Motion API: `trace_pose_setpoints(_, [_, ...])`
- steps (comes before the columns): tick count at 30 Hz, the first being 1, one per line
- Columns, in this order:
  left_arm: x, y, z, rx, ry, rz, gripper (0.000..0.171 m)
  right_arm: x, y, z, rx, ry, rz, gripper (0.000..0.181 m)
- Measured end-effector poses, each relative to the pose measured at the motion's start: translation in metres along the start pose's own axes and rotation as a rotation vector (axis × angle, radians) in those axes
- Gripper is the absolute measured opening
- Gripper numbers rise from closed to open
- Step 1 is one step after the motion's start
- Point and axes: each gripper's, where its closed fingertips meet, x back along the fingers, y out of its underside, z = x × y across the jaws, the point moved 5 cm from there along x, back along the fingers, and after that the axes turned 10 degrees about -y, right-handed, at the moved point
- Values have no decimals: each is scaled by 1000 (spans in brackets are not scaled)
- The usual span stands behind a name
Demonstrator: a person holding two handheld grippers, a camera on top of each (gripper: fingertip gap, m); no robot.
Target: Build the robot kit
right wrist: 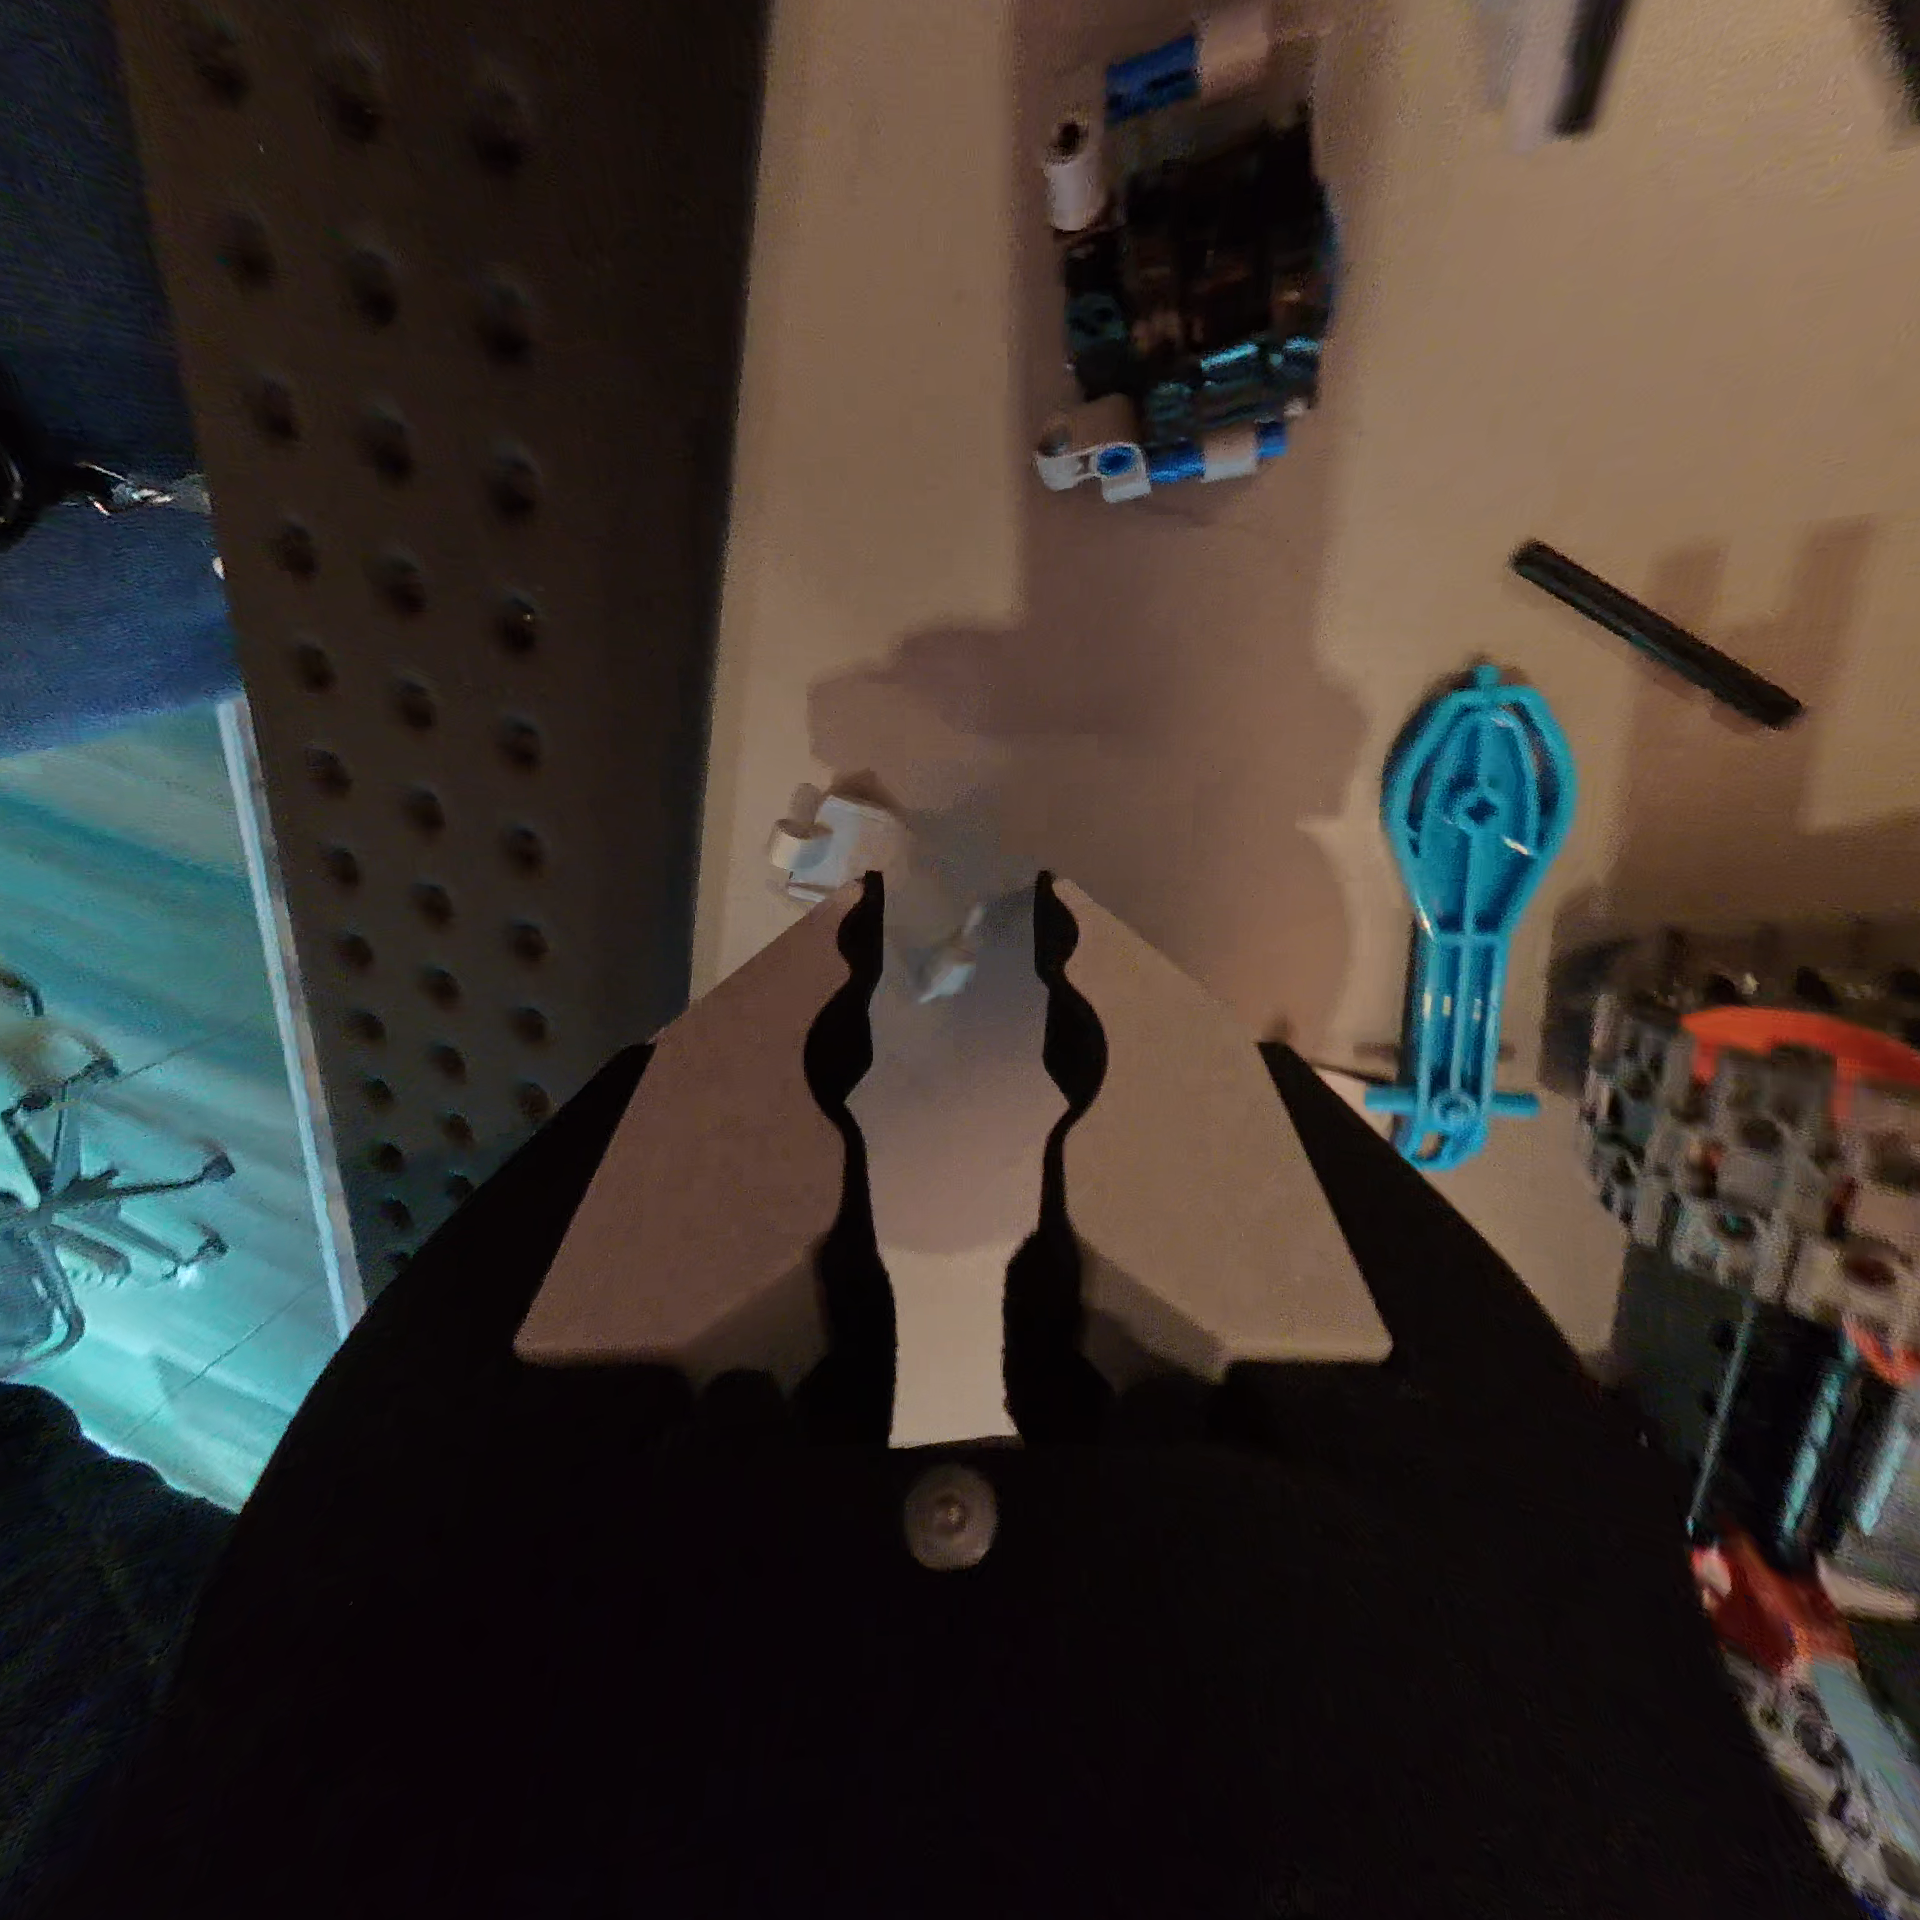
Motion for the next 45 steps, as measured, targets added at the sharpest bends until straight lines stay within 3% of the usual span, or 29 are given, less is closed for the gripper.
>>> trace_pose_setpoints(5, [3,1,-3,20,4,-2,14,32,8,-16,-66,175,147,34])
trace_pose_setpoints(11, [6,14,4,7,68,-88,23,16,26,-41,-191,247,295,46])
trace_pose_setpoints(14, [10,21,15,40,138,-141,34,2,32,-39,-269,287,370,50])
trace_pose_setpoints(17, [9,31,29,89,209,-223,58,-6,35,-37,-300,297,451,51])
trace_pose_setpoints(19, [3,40,36,56,193,-303,68,-8,37,-35,-312,313,477,50])
trace_pose_setpoints(23, [-8,53,41,-25,199,-397,58,-14,36,-33,-310,312,502,50])
trace_pose_setpoints(26, [-8,59,25,-78,157,-461,56,-17,37,-31,-307,318,512,49])
trace_pose_setpoints(31, [4,59,-1,-50,73,-462,58,-15,42,-31,-325,332,551,50])
trace_pose_setpoints(39, [-2,56,24,68,178,-412,60,14,8,-17,-252,417,694,31])
trace_pose_setpoints(45, [-14,46,35,92,206,-355,61,6,-24,6,-217,394,692,23])
